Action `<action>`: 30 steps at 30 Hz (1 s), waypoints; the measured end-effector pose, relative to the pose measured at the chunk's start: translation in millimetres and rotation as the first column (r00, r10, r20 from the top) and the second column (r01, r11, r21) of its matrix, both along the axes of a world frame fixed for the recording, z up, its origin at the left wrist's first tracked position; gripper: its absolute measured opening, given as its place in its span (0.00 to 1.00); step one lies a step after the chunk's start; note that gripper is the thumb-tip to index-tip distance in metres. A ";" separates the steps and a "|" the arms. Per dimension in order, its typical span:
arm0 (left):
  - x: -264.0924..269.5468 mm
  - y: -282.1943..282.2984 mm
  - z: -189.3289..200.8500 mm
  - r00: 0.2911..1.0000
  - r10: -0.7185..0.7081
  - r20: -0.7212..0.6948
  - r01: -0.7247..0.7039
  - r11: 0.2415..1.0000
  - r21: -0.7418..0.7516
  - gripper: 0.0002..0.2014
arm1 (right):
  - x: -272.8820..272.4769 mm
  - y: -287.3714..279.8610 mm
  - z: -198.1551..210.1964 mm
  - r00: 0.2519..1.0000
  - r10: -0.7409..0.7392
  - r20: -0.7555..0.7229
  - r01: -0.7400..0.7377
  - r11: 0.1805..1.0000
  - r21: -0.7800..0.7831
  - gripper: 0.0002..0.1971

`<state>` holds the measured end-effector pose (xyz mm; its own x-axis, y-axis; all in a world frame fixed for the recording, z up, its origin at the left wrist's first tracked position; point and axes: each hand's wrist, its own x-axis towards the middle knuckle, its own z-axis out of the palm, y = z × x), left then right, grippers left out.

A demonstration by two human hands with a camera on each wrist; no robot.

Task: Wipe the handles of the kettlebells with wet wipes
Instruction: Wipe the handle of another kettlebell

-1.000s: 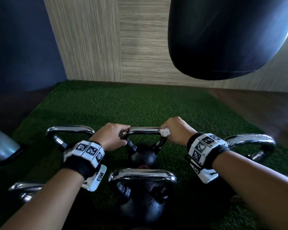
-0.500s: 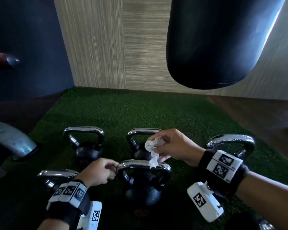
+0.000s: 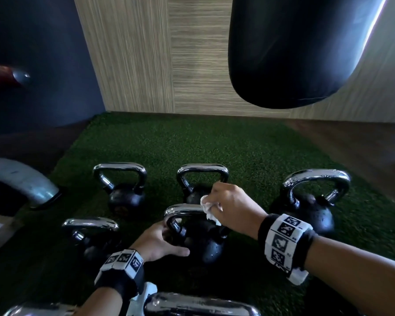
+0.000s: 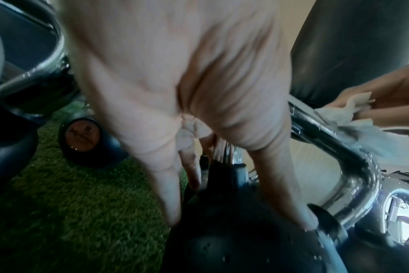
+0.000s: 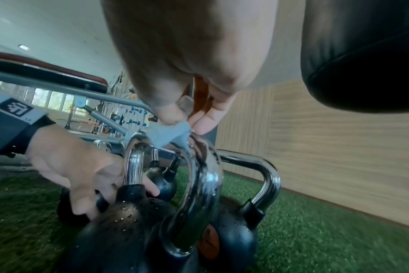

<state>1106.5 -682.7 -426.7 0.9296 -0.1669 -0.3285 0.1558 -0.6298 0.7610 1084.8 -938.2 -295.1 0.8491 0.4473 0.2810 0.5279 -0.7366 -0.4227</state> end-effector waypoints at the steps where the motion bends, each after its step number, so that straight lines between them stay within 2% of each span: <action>1: 0.4 -2.0 -4.9 1.000 -0.007 0.010 0.007 1.000 0.008 0.56 | -1.5 -1.7 0.7 0.999 0.037 -0.012 -0.037 0.999 -0.016 0.09; 4: -6.5 -9.8 -4.2 0.999 0.004 0.037 -0.006 0.999 0.052 0.54 | -5.8 -7.7 9.6 0.993 0.109 -0.047 -0.115 0.985 -0.129 0.06; 7: -6.9 -11.6 -7.4 0.999 0.017 0.044 -0.019 0.998 0.058 0.50 | -0.6 -7.8 18.8 0.989 0.117 -0.088 -0.135 0.961 -0.240 0.06; 10: -7.1 -11.5 -7.1 0.998 0.023 0.050 -0.025 0.999 0.046 0.52 | 6.0 4.7 21.4 0.989 0.111 -0.099 -0.135 0.949 -0.284 0.08; 12: -6.6 -10.6 -10.0 0.997 0.040 0.065 -0.042 0.999 0.033 0.55 | 5.8 13.2 21.1 0.989 0.097 -0.113 -0.126 0.949 -0.288 0.13; 14: -7.1 -10.7 -10.8 0.997 0.045 0.070 -0.046 0.999 0.023 0.54 | 4.7 10.2 18.6 0.991 0.002 -0.137 -0.037 0.965 -0.259 0.13; 17: -8.5 -10.7 -11.6 0.995 0.025 0.094 -0.026 1.000 0.011 0.45 | 5.9 -14.1 8.7 0.966 -0.173 -0.192 0.138 0.974 -0.182 0.08; 20: -8.2 -9.6 -15.1 0.995 0.021 0.099 -0.021 1.000 -0.006 0.45 | 1.2 -34.2 4.8 0.946 -0.249 -0.208 0.198 0.951 -0.236 0.08; 22: -8.1 -9.5 -14.3 0.994 0.018 0.103 -0.017 1.000 -0.012 0.47 | -2.2 -34.9 4.9 0.946 -0.247 -0.209 0.208 0.959 -0.191 0.11; 25: -6.9 -8.6 -14.1 0.994 0.015 0.107 -0.013 1.000 -0.017 0.52 | -5.7 -23.7 3.8 0.961 -0.221 -0.168 0.210 0.974 -0.081 0.22; 26: -6.9 -8.3 -14.6 0.994 0.014 0.112 -0.012 1.000 -0.020 0.53 | -6.4 -22.3 1.5 0.955 -0.252 -0.156 0.246 0.968 -0.056 0.22; 30: -7.9 -7.0 -17.0 0.994 0.024 0.111 -0.020 0.999 -0.037 0.56 | -5.8 -32.1 -7.2 0.904 -0.380 -0.195 0.382 0.924 -0.030 0.10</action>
<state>1098.5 -689.7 -443.6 0.9636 -0.1562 -0.2172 0.0823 -0.5993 0.7963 1079.0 -970.3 -302.2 0.9924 0.0770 0.0963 0.1148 -0.8611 -0.4954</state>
